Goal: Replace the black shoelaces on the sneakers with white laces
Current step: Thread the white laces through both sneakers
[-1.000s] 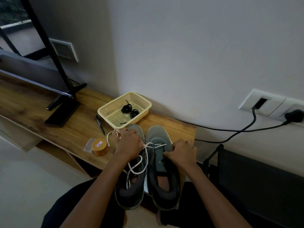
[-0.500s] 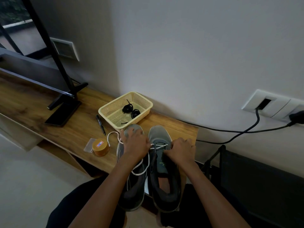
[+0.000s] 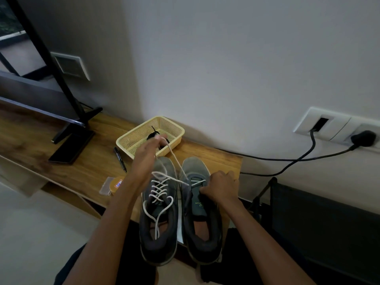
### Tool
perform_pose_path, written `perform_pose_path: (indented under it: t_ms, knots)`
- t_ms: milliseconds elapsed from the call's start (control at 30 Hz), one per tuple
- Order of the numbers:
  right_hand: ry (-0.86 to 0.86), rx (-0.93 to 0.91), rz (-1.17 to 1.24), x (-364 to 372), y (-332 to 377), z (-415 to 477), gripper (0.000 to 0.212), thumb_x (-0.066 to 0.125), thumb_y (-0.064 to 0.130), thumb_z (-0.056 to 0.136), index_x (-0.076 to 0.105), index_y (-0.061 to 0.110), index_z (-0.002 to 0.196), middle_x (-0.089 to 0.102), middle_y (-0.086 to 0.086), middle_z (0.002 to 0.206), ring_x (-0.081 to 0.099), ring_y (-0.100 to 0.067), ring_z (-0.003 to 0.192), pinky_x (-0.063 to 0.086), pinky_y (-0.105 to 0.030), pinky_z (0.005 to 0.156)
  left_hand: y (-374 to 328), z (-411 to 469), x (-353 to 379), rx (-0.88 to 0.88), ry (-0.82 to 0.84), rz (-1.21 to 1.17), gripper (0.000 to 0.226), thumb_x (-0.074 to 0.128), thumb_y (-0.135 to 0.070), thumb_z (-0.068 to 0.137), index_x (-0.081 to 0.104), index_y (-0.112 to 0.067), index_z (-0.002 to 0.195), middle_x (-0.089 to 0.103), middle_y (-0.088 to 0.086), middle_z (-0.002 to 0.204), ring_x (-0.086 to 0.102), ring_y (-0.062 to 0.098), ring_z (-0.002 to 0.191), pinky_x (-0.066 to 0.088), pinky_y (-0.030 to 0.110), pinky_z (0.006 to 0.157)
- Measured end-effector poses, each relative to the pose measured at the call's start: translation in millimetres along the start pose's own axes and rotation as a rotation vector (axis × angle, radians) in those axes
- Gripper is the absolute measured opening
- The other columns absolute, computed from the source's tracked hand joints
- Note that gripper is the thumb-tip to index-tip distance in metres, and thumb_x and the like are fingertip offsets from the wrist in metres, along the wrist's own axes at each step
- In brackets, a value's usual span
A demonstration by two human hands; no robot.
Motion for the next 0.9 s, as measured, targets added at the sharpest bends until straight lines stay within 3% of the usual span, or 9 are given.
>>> perform_pose_path:
  t_ms: [133, 233, 367, 467, 633, 733, 900]
  knots:
    - [0.012, 0.003, -0.001, 1, -1, 1, 0.036, 0.061, 0.04, 0.079, 0.064, 0.012, 0.1, 0.059, -0.004, 0.109, 0.039, -0.028, 0.114, 0.036, -0.037, 0.09, -11, 5, -23, 0.051, -0.157, -0.404, 0.035, 0.035, -0.031, 0.102, 0.056, -0.01, 0.083, 0.066, -0.002, 0.117, 0.059, 0.013, 0.113, 0.04, 0.04, 0.102]
    - [0.026, -0.002, -0.006, 1, -1, 2, 0.036, 0.06, 0.04, 0.079, 0.063, 0.011, 0.1, 0.059, -0.004, 0.11, 0.039, -0.028, 0.114, 0.036, -0.037, 0.088, -26, 8, -46, 0.103, -0.231, -0.688, 0.031, 0.038, -0.032, 0.1, 0.054, -0.018, 0.077, 0.07, -0.001, 0.105, 0.065, 0.013, 0.098, 0.046, 0.033, 0.092]
    - [0.041, -0.009, -0.002, 1, -1, 3, 0.035, 0.06, 0.039, 0.079, 0.063, 0.011, 0.099, 0.059, -0.005, 0.108, 0.04, -0.028, 0.113, 0.037, -0.036, 0.087, -44, -1, -72, 0.166, -0.339, -0.843, 0.025, 0.048, -0.032, 0.096, 0.06, -0.021, 0.077, 0.069, -0.005, 0.082, 0.065, 0.011, 0.083, 0.049, 0.031, 0.088]
    - [0.061, -0.024, 0.028, 0, -1, 3, 0.028, 0.06, 0.037, 0.079, 0.059, 0.012, 0.091, 0.059, -0.005, 0.106, 0.041, -0.028, 0.112, 0.038, -0.037, 0.087, -56, -10, -79, 0.22, -0.426, -0.754, 0.01, 0.054, -0.025, 0.092, 0.06, -0.019, 0.088, 0.068, -0.006, 0.081, 0.065, 0.01, 0.083, 0.052, 0.028, 0.084]
    - [0.063, -0.034, 0.096, 0, -2, 2, 0.024, 0.063, 0.035, 0.076, 0.049, 0.015, 0.073, 0.057, -0.004, 0.092, 0.045, -0.027, 0.106, 0.043, -0.038, 0.087, -70, -18, -80, 0.435, -0.464, -0.507, 0.008, 0.052, -0.015, 0.094, 0.058, -0.014, 0.099, 0.069, -0.002, 0.093, 0.067, 0.014, 0.091, 0.054, 0.031, 0.085]
    - [0.067, -0.036, 0.116, 0, -3, 1, 0.027, 0.064, 0.034, 0.075, 0.045, 0.018, 0.066, 0.055, -0.003, 0.087, 0.046, -0.026, 0.103, 0.043, -0.037, 0.086, -77, -19, -90, 0.508, -0.467, -0.459, 0.032, 0.057, -0.02, 0.092, 0.053, -0.001, 0.117, 0.063, 0.011, 0.113, 0.065, 0.021, 0.1, 0.053, 0.033, 0.088]
    - [0.063, -0.038, 0.134, 1, -3, 3, 0.026, 0.065, 0.034, 0.074, 0.047, 0.018, 0.064, 0.055, -0.002, 0.081, 0.051, -0.024, 0.098, 0.045, -0.036, 0.083, -91, -27, -86, 0.594, -0.456, -0.352, 0.022, 0.059, -0.023, 0.092, 0.053, -0.013, 0.11, 0.065, 0.012, 0.113, 0.067, 0.025, 0.097, 0.054, 0.034, 0.086]
Point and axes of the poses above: each hand's wrist, its own z-axis towards the middle knuckle, its own x-axis out of the palm, y = z × x, the point moved 2 cm from there along z, towards the middle knuckle
